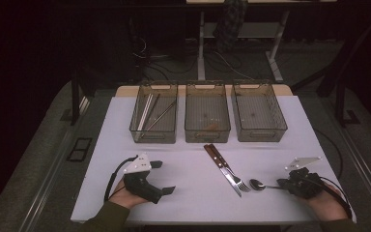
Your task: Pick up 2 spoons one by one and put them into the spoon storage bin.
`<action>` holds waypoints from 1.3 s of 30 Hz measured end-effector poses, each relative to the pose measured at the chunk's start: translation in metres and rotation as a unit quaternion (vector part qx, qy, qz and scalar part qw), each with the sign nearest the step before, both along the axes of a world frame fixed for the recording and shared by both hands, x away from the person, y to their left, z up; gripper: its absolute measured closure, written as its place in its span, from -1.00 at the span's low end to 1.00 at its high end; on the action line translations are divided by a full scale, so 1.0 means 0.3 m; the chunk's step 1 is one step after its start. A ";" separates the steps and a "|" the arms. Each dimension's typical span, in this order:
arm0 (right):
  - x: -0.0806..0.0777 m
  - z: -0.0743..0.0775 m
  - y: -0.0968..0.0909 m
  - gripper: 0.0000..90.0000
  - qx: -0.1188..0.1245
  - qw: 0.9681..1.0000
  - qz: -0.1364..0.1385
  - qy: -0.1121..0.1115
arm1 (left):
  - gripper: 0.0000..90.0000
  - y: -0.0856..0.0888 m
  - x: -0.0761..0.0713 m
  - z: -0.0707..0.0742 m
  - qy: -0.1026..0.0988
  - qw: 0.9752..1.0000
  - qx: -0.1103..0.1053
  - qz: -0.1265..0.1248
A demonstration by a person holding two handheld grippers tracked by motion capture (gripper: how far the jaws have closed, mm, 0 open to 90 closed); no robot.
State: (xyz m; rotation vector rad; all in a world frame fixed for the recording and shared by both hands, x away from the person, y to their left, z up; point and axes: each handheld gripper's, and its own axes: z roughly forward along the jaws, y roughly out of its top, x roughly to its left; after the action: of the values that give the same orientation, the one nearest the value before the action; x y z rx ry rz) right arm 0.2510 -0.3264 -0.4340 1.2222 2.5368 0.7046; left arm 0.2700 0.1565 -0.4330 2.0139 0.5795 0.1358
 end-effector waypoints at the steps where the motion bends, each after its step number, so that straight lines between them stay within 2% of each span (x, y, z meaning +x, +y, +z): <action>1: 0.001 -0.001 -0.001 1.00 0.003 1.000 -0.001 0.001 | -1.00 -0.001 0.000 0.000 0.000 1.000 0.000 0.000; 4: 0.005 0.005 -0.007 0.99 0.017 1.000 0.001 -0.012 | -1.00 -0.002 -0.002 0.002 -0.002 1.000 0.001 -0.002; 5: 0.006 0.014 -0.011 0.91 0.031 0.999 0.000 -0.019 | -1.00 -0.002 -0.001 0.002 -0.001 1.000 0.002 -0.002; 7: 0.005 0.034 -0.018 0.90 0.063 0.998 0.002 -0.031 | -1.00 -0.002 -0.001 0.001 0.000 1.000 0.001 -0.002; 9: 0.002 0.044 -0.015 0.90 0.087 0.996 0.017 -0.032 | -1.00 -0.002 -0.001 0.001 0.000 1.000 0.000 -0.002; 12: -0.007 0.036 0.013 0.99 0.103 0.993 0.050 -0.018 | -1.00 -0.003 -0.001 0.001 0.001 1.000 0.000 -0.003; 13: -0.012 0.030 0.032 0.99 0.103 0.993 0.063 -0.011 | -1.00 -0.002 -0.001 0.001 0.001 1.000 0.001 -0.003; 15: -0.021 0.021 0.061 0.99 0.086 0.993 0.078 -0.002 | -1.00 -0.002 -0.003 0.003 0.000 1.000 -0.001 -0.003; 17: -0.026 0.014 0.077 0.99 0.074 0.994 0.085 -0.001 | -1.00 -0.002 -0.003 0.003 0.000 1.000 -0.002 -0.003; 24: -0.017 -0.019 0.091 0.99 0.050 0.996 0.079 -0.008 | -1.00 -0.002 -0.002 0.003 0.000 1.000 0.000 -0.004; 29: -0.009 -0.025 0.104 0.99 0.044 0.996 0.075 -0.031 | -1.00 -0.004 -0.002 0.002 0.000 1.000 0.002 -0.005; 32: -0.002 -0.026 0.110 0.99 0.040 0.996 0.071 -0.037 | -1.00 -0.003 -0.002 0.002 -0.001 1.000 0.002 -0.004; 39: 0.045 -0.032 0.115 0.99 0.032 0.996 0.056 -0.054 | -1.00 -0.005 0.000 0.001 0.001 1.000 0.001 -0.003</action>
State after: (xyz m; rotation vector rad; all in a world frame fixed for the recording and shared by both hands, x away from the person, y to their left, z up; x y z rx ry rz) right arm 0.2646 -0.2917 -0.4435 1.0376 2.5263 0.8590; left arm 0.2699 0.1549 -0.4328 2.0188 0.5750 0.1307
